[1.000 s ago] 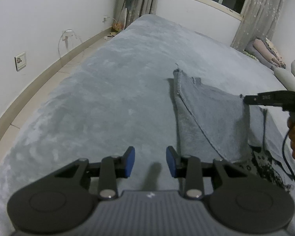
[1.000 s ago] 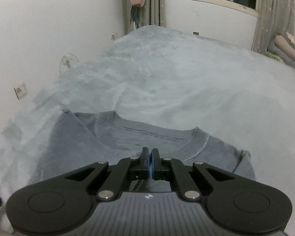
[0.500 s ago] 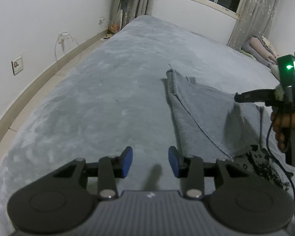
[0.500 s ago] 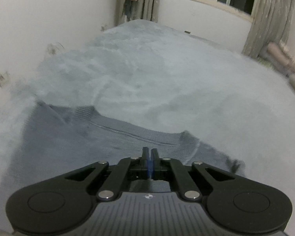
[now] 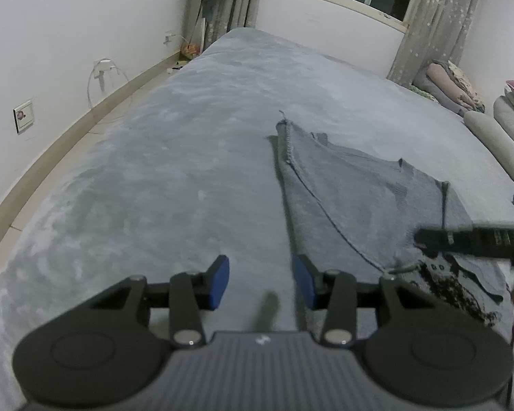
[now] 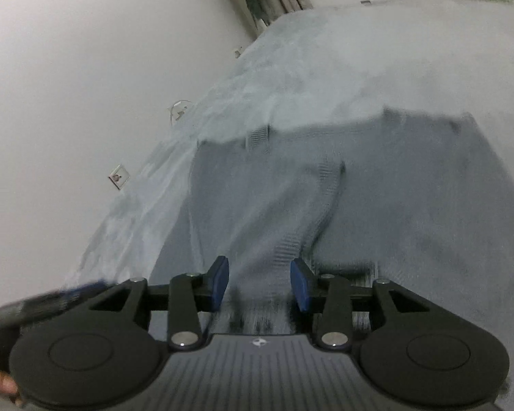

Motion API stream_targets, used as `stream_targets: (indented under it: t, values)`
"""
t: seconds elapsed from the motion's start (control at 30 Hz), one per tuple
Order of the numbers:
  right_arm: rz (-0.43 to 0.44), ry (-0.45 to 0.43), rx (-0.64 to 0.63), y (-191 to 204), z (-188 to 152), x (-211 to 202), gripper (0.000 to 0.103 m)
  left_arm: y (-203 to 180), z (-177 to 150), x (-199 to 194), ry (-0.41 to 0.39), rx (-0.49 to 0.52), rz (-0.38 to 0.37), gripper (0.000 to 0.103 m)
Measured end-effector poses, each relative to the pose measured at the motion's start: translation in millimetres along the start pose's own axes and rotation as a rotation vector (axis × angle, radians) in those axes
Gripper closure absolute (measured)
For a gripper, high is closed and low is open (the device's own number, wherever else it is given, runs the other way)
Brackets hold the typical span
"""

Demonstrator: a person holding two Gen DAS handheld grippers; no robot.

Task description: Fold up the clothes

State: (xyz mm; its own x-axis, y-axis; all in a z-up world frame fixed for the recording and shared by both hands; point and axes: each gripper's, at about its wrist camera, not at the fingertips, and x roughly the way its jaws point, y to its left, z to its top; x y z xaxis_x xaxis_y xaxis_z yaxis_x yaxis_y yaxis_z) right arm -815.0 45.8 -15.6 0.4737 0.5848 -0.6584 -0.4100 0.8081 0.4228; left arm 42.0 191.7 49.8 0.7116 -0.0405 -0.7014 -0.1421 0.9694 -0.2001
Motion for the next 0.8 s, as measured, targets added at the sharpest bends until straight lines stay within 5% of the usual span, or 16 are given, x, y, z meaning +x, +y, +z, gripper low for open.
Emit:
stream_targets:
  t: [0.23,0.53,0.6,0.63,0.8]
  values:
    - [-0.024,-0.075,0.178,-30,-3,12,0.065,-5,-7,1,0.016,0.024,-0.005,0.063]
    - [-0.171,-0.098,0.069,-38,65,58,0.064,5,1,1,0.001,-0.019,-0.008,0.062]
    - [-0.196,-0.084,-0.008,-31,67,68,0.077,6,2,3,0.004,-0.019,-0.002,0.062]
    - [-0.204,-0.086,-0.056,-25,66,70,0.096,6,2,5,0.007,-0.018,0.001,0.062]
    - [-0.240,-0.109,-0.147,-14,77,68,0.098,4,2,7,0.012,-0.007,0.009,0.062]
